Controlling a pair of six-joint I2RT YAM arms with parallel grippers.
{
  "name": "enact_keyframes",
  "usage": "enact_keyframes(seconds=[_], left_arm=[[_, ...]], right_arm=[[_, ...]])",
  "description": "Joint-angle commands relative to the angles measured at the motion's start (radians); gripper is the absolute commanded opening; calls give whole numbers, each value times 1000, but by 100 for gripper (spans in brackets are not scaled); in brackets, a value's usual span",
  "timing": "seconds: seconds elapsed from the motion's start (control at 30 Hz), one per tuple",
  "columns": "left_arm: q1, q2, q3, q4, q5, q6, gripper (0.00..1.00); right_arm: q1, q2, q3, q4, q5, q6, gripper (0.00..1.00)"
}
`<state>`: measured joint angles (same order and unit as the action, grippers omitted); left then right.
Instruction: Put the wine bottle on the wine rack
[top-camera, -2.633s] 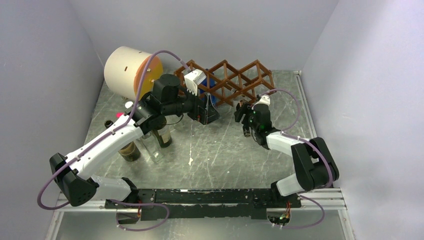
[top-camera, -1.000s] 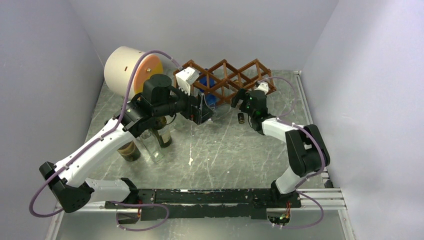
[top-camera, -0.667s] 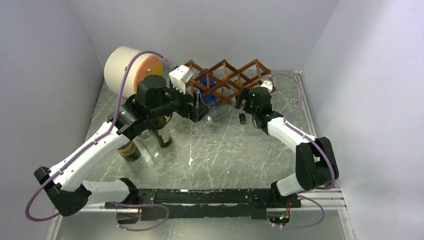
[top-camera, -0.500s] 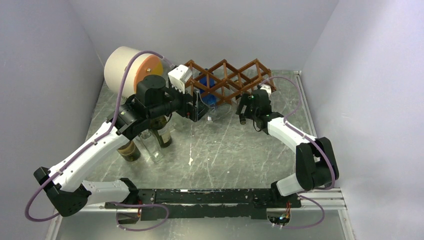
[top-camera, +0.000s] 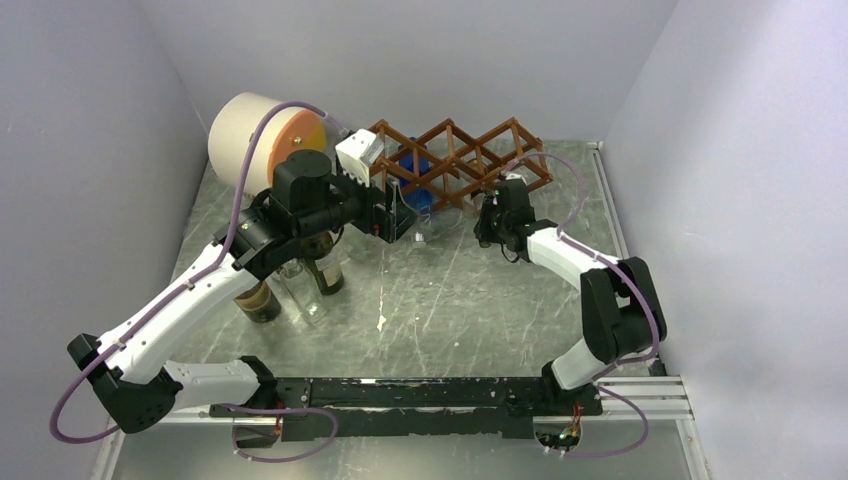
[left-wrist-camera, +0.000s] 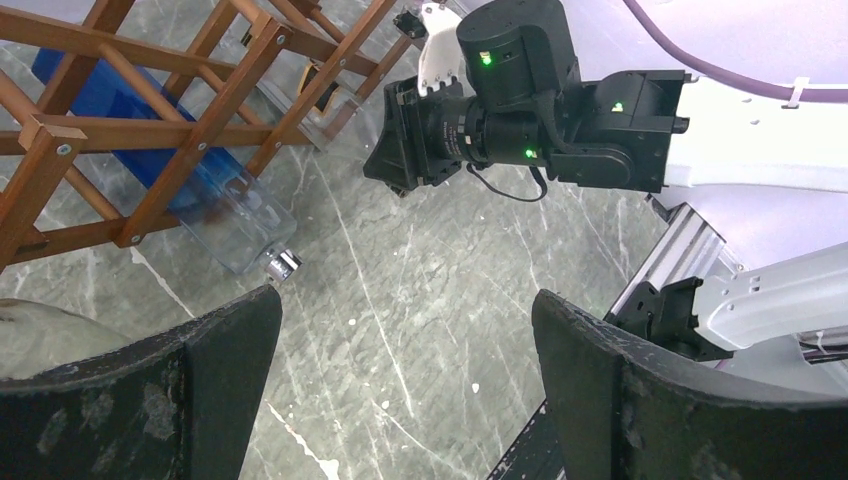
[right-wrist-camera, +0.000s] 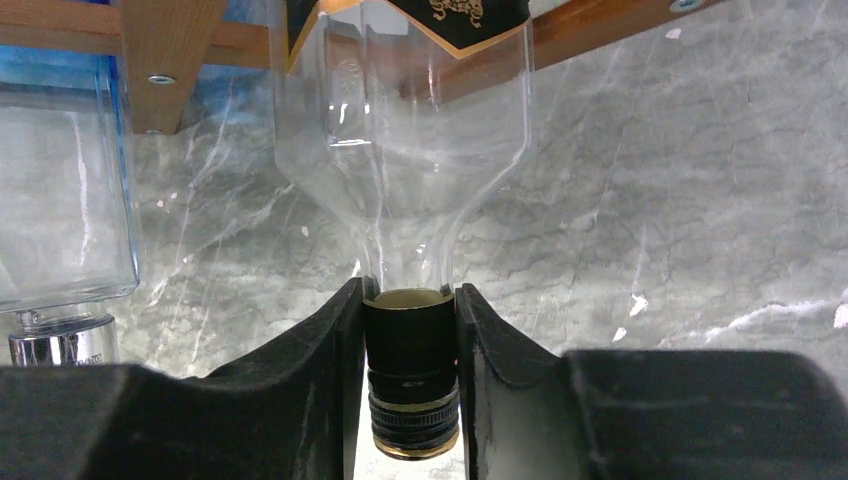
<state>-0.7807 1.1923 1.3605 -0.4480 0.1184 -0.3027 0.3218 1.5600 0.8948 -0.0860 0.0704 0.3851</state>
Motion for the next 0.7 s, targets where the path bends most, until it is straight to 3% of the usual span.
enact_keyframes(seconds=[0.0, 0.13, 0.37, 0.57, 0.67], left_arm=[[2, -3, 42, -15, -26, 9, 99], [3, -3, 40, -17, -30, 10, 99], [2, -3, 40, -21, -41, 7, 99], [3, -6, 43, -26, -59, 10, 99], [3, -13, 43, -33, -84, 15, 99]], right_arm=[[-6, 19, 25, 23, 9, -38, 29], [-6, 34, 43, 26, 14, -37, 27], [-7, 41, 51, 27, 27, -22, 34], [-6, -6, 56, -23, 41, -7, 71], [-3, -62, 56, -69, 50, -2, 76]])
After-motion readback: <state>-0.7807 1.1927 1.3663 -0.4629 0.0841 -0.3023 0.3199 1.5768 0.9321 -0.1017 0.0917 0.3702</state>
